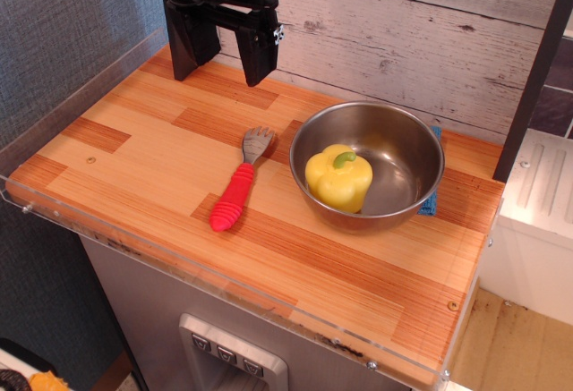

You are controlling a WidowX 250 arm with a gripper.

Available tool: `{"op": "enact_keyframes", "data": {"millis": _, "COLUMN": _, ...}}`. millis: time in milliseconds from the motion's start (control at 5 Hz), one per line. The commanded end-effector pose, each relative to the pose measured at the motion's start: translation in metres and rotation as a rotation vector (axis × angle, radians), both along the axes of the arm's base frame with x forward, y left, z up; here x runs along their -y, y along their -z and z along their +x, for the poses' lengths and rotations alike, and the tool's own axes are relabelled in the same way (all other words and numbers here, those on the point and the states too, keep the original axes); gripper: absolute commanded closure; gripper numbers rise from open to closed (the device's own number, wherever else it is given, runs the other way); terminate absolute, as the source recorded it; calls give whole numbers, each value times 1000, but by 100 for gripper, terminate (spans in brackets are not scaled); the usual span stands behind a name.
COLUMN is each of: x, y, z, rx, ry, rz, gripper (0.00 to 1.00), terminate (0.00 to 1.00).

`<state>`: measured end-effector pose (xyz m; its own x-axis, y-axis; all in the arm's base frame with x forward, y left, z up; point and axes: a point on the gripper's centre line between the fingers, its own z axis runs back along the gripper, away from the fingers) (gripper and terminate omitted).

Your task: Put the pepper on the top-left corner of the counter.

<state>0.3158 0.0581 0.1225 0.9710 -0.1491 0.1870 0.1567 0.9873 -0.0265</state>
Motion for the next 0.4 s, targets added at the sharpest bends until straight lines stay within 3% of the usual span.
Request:
{"op": "enact_keyframes", "data": {"millis": 0, "x": 0, "y": 0, "z": 0, "rx": 0, "ry": 0, "rz": 0, "gripper": 0, "terminate": 0}}
{"op": "enact_keyframes", "data": {"millis": 200, "x": 24, "y": -1, "z": -1, "rx": 41, "ry": 65, "rz": -9, "gripper": 0, "terminate": 0}}
